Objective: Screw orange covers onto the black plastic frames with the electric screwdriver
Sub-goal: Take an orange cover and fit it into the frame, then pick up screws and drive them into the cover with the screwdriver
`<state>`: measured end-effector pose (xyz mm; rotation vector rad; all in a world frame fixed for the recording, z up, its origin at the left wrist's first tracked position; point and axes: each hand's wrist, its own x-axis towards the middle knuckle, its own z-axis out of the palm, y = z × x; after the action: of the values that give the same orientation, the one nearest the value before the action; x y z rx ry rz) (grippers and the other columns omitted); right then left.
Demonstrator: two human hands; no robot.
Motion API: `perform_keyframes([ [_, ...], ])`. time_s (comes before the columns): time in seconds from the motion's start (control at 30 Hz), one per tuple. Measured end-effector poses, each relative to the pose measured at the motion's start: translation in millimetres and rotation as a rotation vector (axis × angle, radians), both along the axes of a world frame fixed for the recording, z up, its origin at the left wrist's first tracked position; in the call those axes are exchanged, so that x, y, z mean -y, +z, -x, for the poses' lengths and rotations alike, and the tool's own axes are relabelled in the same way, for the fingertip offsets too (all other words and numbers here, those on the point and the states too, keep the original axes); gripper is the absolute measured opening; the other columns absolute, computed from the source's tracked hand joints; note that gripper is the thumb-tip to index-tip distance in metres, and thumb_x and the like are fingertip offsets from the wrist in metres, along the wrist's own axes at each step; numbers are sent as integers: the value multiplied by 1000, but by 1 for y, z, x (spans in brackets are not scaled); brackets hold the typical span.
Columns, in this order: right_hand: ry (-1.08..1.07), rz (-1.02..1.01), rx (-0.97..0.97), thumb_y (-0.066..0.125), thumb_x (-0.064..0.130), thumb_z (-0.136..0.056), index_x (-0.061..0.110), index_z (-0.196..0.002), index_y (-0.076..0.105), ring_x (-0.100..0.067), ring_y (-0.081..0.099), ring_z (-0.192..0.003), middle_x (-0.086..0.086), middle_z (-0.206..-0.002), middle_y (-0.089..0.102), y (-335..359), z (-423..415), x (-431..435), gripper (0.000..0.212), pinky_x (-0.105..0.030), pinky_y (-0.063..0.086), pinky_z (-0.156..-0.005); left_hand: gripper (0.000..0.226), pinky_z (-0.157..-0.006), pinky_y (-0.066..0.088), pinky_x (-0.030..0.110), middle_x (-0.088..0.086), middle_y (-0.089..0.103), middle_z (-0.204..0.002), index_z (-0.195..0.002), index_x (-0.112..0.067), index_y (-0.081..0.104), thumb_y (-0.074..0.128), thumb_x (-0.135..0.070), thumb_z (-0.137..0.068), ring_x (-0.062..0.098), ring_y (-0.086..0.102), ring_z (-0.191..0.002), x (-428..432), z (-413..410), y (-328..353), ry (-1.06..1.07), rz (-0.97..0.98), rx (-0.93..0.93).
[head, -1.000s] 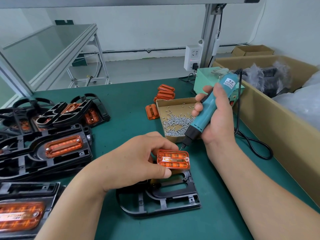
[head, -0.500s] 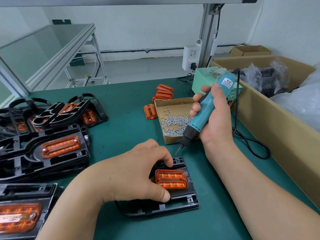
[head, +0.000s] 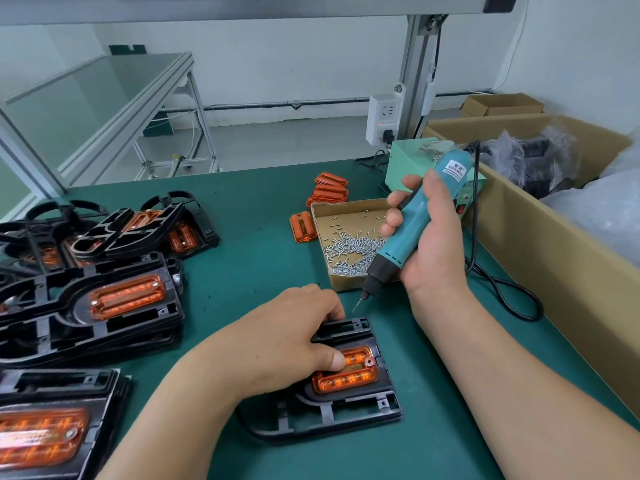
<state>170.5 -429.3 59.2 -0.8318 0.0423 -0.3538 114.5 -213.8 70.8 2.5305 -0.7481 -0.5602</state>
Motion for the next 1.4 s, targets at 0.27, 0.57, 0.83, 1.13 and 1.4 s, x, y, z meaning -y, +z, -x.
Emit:
perform_keyframes([
  [0.27,-49,-105,29,63,41,-103,16,-102,65,-12,56,-58,-4,-82,66,3,-4,17,26,-24,49,-55,40,-96,45,26,-22,54,-110,-116,-42,56,81,-48,-85,-4,49,-106,-5,-2,1,-53,-1,-33],
  [0.57,-76,-147,16,65,42,-102,17,-102,64,-12,57,-58,-3,-82,65,1,-6,23,25,-24,50,-55,6,-76,50,27,-17,66,-90,-100,-35,72,68,-39,-98,-1,60,-87,8,-26,12,214,283,292],
  [0.83,-79,-106,-19,61,40,-105,14,-106,62,-13,54,-59,-4,-81,65,3,-3,16,26,-25,49,-55,21,-86,41,38,6,67,-108,-114,-36,79,68,-44,-98,26,54,-113,50,-87,20,79,-210,517],
  [1.13,-81,-87,-26,58,39,-107,13,-109,60,-13,54,-57,-4,-80,64,3,-4,14,26,-25,49,-54,15,-80,25,39,-9,70,-92,-78,-31,66,76,-36,-88,23,55,-99,66,-103,14,9,-336,470],
  [1.4,-78,-83,-17,58,39,-106,12,-110,59,-14,54,-59,-4,-81,64,1,-5,14,26,-25,49,-54,11,-81,26,40,-4,71,-97,-91,-25,70,61,-28,-97,29,51,-104,66,-102,6,-9,-314,504],
])
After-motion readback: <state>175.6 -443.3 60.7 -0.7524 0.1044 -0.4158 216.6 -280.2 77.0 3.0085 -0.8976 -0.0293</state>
